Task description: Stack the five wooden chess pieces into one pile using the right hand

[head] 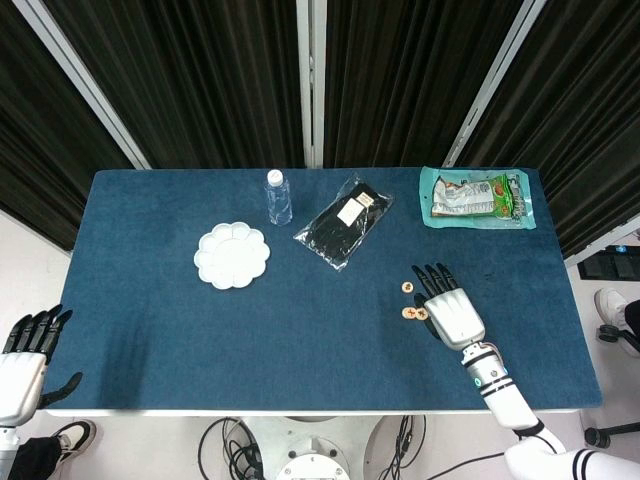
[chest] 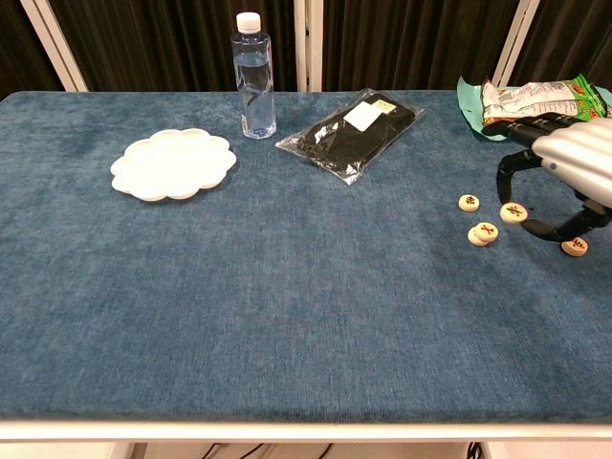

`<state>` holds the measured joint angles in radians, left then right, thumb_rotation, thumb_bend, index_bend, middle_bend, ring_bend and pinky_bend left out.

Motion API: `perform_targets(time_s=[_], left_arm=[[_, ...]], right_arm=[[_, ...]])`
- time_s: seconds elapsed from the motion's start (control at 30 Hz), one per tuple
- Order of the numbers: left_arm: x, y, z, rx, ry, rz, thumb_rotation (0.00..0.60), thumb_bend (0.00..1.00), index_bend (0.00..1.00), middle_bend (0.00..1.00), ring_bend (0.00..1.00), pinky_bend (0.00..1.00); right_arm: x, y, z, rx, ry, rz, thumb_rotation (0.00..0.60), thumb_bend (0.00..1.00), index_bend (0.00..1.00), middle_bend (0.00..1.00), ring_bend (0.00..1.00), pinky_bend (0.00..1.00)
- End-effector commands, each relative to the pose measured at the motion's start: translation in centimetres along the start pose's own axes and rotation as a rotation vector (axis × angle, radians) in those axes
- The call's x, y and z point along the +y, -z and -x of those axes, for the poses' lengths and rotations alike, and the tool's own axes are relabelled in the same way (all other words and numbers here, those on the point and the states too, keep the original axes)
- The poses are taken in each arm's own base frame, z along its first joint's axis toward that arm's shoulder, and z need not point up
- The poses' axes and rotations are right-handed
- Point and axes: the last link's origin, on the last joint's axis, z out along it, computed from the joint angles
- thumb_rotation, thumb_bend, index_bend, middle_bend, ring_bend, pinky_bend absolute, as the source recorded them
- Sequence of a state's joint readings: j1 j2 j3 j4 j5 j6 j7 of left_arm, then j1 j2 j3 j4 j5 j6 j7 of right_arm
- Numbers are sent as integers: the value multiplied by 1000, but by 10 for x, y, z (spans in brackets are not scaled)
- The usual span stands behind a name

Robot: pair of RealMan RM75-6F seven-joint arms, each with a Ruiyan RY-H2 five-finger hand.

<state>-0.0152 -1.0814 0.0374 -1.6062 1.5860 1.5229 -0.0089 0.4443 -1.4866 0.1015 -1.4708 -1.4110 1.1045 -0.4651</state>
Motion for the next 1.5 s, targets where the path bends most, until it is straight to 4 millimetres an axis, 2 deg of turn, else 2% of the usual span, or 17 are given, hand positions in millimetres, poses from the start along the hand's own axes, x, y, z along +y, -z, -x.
perform_targets(time_s=[0.03,0.37,1.03,1.5], left_arm=[[0,0,0,-4,11,1,600,230,36,0,0,0],[-1,-1,0,-9,28,14,600,230,36,0,0,0],[-2,-2,2,-14,18,4,600,230,36,0,0,0],[-3,-2,2,-17,19,0,600,230,36,0,0,0]], right_arm=[[-8,-11,0,-19,6,-6,600,296,559,50,0,0],[-13,-17,10,-56,29,-1,600,296,559,49,0,0],[-10,-19,13,-66,23,10,600,296,521,45,0,0],[-9,-20,13,-70,21,9,600,290,363,35,0,0]])
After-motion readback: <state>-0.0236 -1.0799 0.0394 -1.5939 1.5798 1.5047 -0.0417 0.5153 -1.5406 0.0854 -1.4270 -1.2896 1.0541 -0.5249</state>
